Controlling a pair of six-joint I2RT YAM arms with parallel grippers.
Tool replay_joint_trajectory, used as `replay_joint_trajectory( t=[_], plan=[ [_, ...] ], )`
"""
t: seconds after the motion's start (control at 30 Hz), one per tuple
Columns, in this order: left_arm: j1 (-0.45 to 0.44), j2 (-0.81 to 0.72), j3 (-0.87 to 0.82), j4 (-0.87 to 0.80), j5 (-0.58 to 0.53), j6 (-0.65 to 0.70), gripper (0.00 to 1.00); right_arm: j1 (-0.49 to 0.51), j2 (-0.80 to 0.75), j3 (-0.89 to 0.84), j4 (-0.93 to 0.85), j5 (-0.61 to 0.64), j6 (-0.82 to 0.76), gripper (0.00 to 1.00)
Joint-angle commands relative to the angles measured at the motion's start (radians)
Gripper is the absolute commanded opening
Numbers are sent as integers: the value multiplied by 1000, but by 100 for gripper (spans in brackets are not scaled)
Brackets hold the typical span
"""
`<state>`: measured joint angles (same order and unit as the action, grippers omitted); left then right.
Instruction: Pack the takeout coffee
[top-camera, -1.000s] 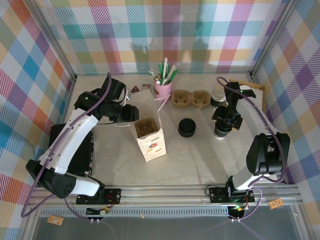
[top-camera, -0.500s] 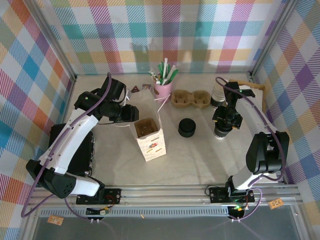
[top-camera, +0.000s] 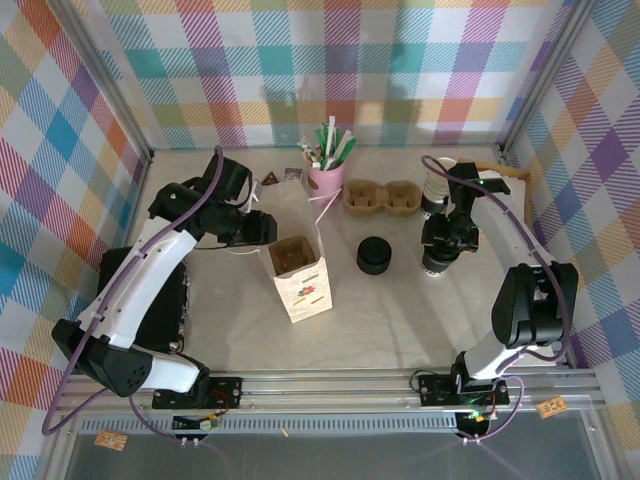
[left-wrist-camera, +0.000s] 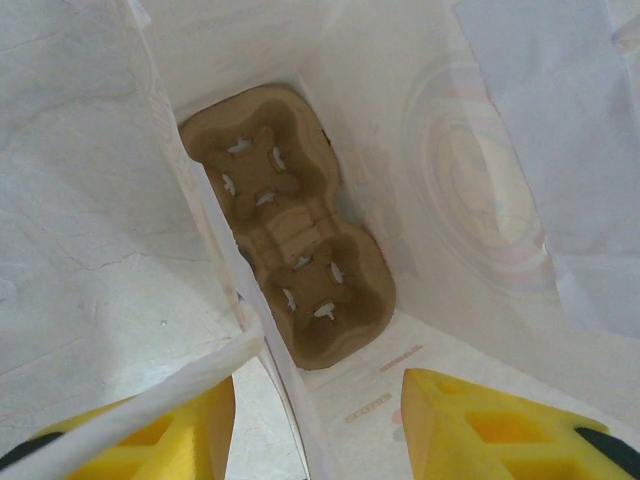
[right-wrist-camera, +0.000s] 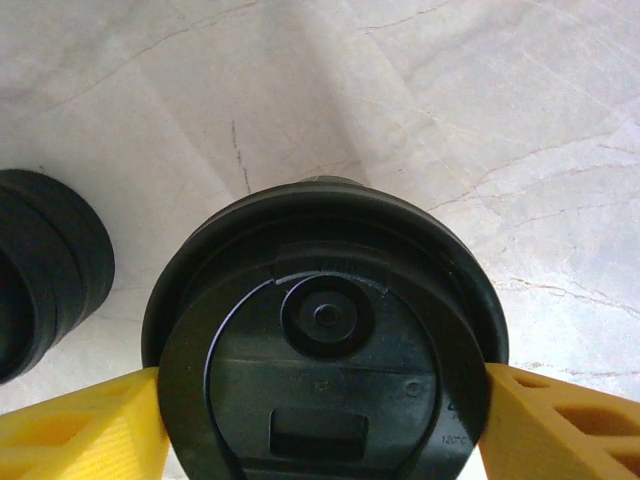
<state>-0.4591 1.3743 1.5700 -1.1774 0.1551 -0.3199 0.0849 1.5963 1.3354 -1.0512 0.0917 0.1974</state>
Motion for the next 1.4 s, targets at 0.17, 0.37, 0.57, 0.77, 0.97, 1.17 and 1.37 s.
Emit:
replay_joint_trajectory(
  t=[0.17,0.37,0.57,0.77,0.97,1.17,1.37],
  plan=[
    [8,17,33,-26,1,24,48,6,11,5,-7,-61,-142,85],
    [9,28,45,-25,3,19,48,7,4,10,5,-51,-28,88],
    [9,28,47,-33,-3,19,48,24,11,6,15,-43,42,85],
    [9,27,47,-35,-3,18,48,58,14,19,-24,46,65,86],
    [8,32,56,-35,5,17,48,64,8,25,-51,90,74,86],
    [8,36,65,-35,9,15,48,65,-6,0,-31,82,86,84],
    [8,36,58,-39,8,16,47,65,10,-8,-13,59,95,84]
  ],
)
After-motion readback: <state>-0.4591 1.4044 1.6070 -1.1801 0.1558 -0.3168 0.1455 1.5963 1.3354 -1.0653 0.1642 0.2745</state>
